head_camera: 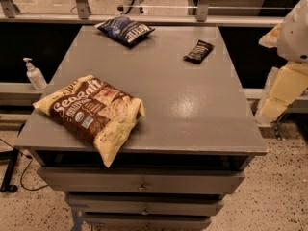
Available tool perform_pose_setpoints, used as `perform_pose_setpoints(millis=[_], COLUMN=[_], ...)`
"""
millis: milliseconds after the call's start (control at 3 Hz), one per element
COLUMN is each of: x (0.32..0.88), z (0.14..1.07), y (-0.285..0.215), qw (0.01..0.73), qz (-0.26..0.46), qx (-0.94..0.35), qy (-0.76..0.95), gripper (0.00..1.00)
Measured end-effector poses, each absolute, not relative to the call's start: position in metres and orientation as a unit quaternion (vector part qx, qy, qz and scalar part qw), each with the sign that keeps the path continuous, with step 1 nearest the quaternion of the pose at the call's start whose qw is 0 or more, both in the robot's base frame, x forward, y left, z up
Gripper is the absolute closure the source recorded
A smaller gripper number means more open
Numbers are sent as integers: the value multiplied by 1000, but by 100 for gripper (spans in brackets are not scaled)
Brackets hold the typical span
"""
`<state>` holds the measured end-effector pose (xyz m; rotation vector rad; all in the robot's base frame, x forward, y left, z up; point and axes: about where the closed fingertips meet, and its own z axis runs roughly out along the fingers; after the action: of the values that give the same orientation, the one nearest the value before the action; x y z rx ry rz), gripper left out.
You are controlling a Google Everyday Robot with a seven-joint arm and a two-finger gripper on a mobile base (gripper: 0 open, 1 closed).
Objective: Move rxbar chocolate near blue chip bag
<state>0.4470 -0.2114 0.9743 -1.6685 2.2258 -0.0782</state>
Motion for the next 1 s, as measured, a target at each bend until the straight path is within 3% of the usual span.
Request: perform_pose_setpoints(millis=[333,1000], x=[493,652], z=[968,919], y=[-198,-188], qw=[225,335], qz=[-8,61], qx=[-571,-500], qy=[789,796], gripper=[0,0])
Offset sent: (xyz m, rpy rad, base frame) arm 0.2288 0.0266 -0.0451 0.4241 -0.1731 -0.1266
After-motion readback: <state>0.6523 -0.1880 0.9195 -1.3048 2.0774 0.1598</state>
